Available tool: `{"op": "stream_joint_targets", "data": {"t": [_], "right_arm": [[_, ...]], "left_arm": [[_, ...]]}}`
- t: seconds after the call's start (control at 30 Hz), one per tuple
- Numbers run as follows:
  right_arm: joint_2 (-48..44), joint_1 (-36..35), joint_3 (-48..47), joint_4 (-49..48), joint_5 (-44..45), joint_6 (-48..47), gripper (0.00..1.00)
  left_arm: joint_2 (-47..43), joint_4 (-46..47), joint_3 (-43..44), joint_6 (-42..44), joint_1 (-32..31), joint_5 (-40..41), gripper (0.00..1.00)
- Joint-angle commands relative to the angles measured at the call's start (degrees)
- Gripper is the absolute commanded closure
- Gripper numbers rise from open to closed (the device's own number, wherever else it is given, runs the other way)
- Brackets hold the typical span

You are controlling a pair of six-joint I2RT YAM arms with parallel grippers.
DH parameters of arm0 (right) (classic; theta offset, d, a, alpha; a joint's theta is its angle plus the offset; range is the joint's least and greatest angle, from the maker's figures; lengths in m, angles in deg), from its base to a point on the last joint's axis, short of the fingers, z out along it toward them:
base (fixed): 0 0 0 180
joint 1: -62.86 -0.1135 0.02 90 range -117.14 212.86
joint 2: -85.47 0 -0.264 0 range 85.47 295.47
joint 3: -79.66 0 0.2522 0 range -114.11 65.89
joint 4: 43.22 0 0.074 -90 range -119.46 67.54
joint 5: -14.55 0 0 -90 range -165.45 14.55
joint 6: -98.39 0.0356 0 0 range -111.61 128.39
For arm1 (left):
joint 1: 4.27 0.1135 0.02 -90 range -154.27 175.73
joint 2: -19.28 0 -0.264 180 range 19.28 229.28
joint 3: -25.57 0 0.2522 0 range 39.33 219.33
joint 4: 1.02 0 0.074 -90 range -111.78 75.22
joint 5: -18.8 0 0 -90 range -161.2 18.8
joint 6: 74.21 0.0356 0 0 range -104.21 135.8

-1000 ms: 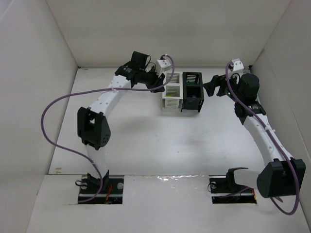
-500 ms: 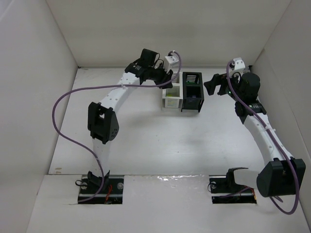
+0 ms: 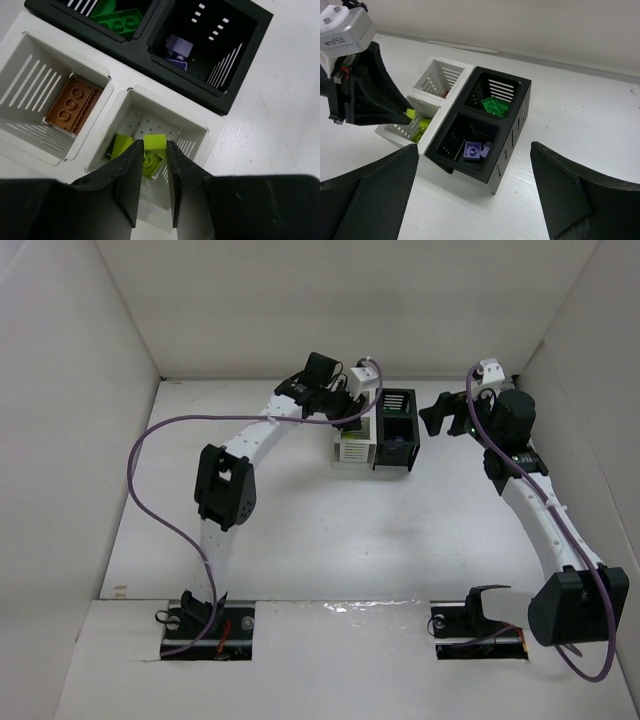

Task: Sort the legos into containers by color

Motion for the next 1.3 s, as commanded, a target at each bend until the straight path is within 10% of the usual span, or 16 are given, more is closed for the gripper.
{"op": "stream_joint_targets", "data": {"t": [0.0,0.3,0.63,0.87,1.27], "right_arm": [[-0.4,0.3,-2.1,-1.6,0.0,0.4,0.03],[-0.4,0.3,-1.6,-2.1,-0.6,0.4,0.01],[-1.0,1.4,-0.5,-2.1,-0.6,0.4,0.01],[1.1,5.5,1.3,-2.6,2.1,4.9,0.03],[3.9,11.5,5.8,0.3,1.5,3.1,0.03]], "left_arm": [[-0.2,1.8,1.6,-1.0,0.2,1.9,0.77],[-2.2,3.7,2.4,-3.6,0.2,1.7,0.08],[-25.7,6.6,-3.3,-14.3,6.6,-2.0,0.0],[-42.4,7.7,-28.8,-15.5,18.7,-1.5,0.13],[-47.0,14.8,-54.5,-16.6,29.9,10.5,0.0]]}}
